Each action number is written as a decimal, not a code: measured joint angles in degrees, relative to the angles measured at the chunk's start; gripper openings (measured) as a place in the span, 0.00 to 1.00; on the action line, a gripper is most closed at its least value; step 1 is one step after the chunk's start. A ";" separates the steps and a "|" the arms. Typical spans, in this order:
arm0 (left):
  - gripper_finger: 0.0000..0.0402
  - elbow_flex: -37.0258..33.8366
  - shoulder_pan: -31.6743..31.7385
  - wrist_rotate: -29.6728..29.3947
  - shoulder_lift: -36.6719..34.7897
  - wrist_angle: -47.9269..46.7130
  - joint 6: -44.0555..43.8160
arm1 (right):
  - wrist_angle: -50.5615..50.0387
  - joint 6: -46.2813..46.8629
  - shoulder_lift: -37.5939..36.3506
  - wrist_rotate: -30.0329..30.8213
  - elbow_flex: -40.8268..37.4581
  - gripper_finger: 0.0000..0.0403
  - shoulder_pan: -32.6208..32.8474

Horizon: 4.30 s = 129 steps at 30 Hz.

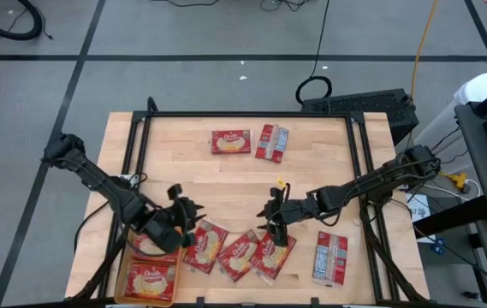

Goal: Sort popcorn bags into baskets
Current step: Put the red popcorn bag into the orange bin

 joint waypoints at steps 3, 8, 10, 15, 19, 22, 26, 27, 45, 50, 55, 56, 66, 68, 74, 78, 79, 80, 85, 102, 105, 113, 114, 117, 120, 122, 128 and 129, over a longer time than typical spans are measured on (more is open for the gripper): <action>0.29 0.00 1.34 3.57 2.45 5.43 4.56 | -1.20 1.53 0.00 0.02 0.02 0.42 1.07; 0.29 -0.04 3.48 8.36 6.53 15.82 11.18 | -5.03 3.72 0.00 0.00 0.02 0.42 2.96; 0.29 -0.04 4.43 10.22 8.11 20.30 13.94 | -7.04 4.61 0.00 0.01 0.00 0.42 3.63; 0.29 -0.06 7.07 16.37 11.88 30.68 18.42 | -12.04 6.32 0.00 -0.08 0.00 0.43 4.05; 0.29 -0.04 8.38 18.44 14.99 35.11 19.69 | -12.43 2.40 0.00 -2.41 -0.29 0.49 2.85; 0.29 -0.05 9.34 18.66 16.71 37.00 18.95 | -11.30 -0.28 0.03 -5.66 -1.40 0.55 0.23; 0.29 -0.07 10.66 18.45 18.39 37.83 16.31 | -8.89 -4.18 1.61 -13.52 -2.71 0.61 -3.09; 0.29 -0.07 10.95 18.38 18.71 38.01 15.71 | -8.91 -5.86 2.38 -15.15 -2.78 0.62 -3.77; 0.29 -0.07 12.73 18.34 19.19 37.15 15.34 | 0.91 -17.23 15.91 -38.63 -2.72 0.25 -10.38; 0.29 -0.07 13.20 18.34 19.19 37.20 15.38 | -1.80 -19.08 11.68 -39.03 -2.89 0.03 -10.34; 0.29 -0.07 13.48 16.77 19.19 37.53 14.22 | -6.65 -19.45 2.80 -34.81 -2.91 0.01 -10.27; 0.29 -0.07 13.48 16.57 19.19 37.81 14.22 | -7.73 -19.45 0.78 -33.00 -2.91 0.01 -10.25; 0.29 -0.07 14.09 15.61 19.19 41.64 14.95 | -15.54 -18.37 -12.22 -10.51 -2.89 0.00 -6.77; 0.31 -0.07 14.79 16.65 19.19 43.41 15.47 | -15.38 -18.38 -12.98 -8.07 -2.89 0.00 -6.20; 0.46 -0.07 18.94 19.71 19.14 45.70 14.41 | -12.06 -18.84 -13.07 -2.98 -2.89 0.00 -4.93; 0.52 -0.07 21.00 25.10 19.14 45.46 14.57 | -10.94 -19.00 -13.07 1.74 -2.89 0.00 -4.12; 0.52 -0.07 21.02 25.18 19.14 44.89 14.56 | -10.66 -18.99 -13.07 2.80 -2.89 0.00 -3.97; 0.51 -0.07 21.01 25.18 19.14 44.12 14.69 | -10.37 -18.99 -13.07 3.75 -2.89 0.00 -3.77; 0.40 -0.09 20.97 25.98 19.13 41.98 14.77 | -9.80 -18.33 -13.07 6.54 -2.89 0.00 -3.41; 0.03 -0.15 15.09 34.05 -0.16 10.87 10.41 | -6.86 -17.24 -13.15 3.13 -2.85 0.14 -0.52; 0.03 -0.15 10.75 34.58 -4.24 3.69 6.50 | -5.47 -17.24 -13.12 3.22 -3.82 0.19 0.46; 0.05 -0.11 -2.81 31.43 -13.83 -9.43 -9.34 | 7.90 -16.75 -13.09 3.22 -11.94 0.23 1.02; 0.04 -0.11 -4.62 30.34 -14.66 -11.07 -12.25 | 9.95 -16.38 -13.09 3.17 -12.99 0.23 1.05; 0.04 -0.11 -10.06 27.20 -16.33 -16.21 -22.74 | 14.90 -14.93 -13.09 3.13 -15.86 0.23 1.10; 0.05 -0.11 -15.29 24.39 -17.05 -18.54 -30.15 | 17.87 -14.84 -13.09 3.19 -17.95 0.23 1.27; 0.05 -0.11 -18.22 24.22 -16.94 -19.51 -33.37 | 19.52 -14.84 -13.09 3.21 -19.00 0.23 1.34; 0.04 -0.11 -25.65 24.07 -16.46 -19.43 -41.65 | 20.68 -14.24 -13.09 3.21 -19.63 0.23 1.38; 0.04 -0.11 -26.78 23.92 -16.49 -19.02 -43.10 | 20.68 -14.23 -13.09 3.21 -19.63 0.23 1.38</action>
